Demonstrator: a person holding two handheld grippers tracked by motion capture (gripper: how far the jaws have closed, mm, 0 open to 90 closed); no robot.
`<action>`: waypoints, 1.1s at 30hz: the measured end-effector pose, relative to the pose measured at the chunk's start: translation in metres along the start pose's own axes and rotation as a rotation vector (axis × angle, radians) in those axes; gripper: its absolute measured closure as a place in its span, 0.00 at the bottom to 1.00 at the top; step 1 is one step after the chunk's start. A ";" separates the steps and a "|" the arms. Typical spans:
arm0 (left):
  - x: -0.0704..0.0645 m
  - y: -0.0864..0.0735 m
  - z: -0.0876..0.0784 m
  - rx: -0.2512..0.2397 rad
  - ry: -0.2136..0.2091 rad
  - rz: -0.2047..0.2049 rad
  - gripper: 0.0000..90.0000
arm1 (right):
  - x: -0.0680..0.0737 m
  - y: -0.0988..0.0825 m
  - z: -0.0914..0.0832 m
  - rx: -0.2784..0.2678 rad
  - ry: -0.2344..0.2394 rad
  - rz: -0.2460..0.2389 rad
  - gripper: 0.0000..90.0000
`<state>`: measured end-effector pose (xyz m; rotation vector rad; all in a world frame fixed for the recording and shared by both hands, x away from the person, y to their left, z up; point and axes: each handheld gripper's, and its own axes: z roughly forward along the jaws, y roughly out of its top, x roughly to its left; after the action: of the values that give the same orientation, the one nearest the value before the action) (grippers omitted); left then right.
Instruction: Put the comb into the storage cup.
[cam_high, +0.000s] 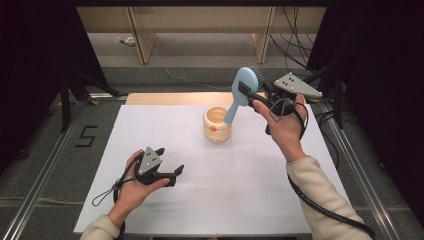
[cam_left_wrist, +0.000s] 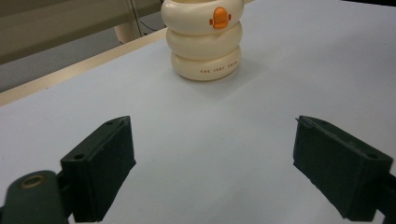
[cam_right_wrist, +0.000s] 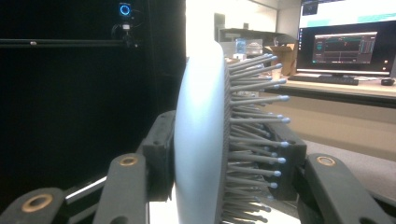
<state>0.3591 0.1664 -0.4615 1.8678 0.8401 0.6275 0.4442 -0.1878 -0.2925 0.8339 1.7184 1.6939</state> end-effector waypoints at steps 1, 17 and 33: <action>0.000 0.000 0.000 -0.001 0.000 -0.001 0.13 | 0.000 0.000 0.000 0.001 -0.001 0.003 0.59; 0.000 0.000 0.000 -0.001 0.002 -0.002 0.13 | -0.004 0.000 0.007 -0.003 -0.018 0.010 0.59; 0.000 0.000 0.000 -0.003 0.003 -0.001 0.13 | -0.006 0.002 0.013 -0.012 -0.024 0.014 0.59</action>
<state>0.3591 0.1659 -0.4614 1.8643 0.8419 0.6308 0.4579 -0.1846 -0.2907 0.8597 1.6888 1.6950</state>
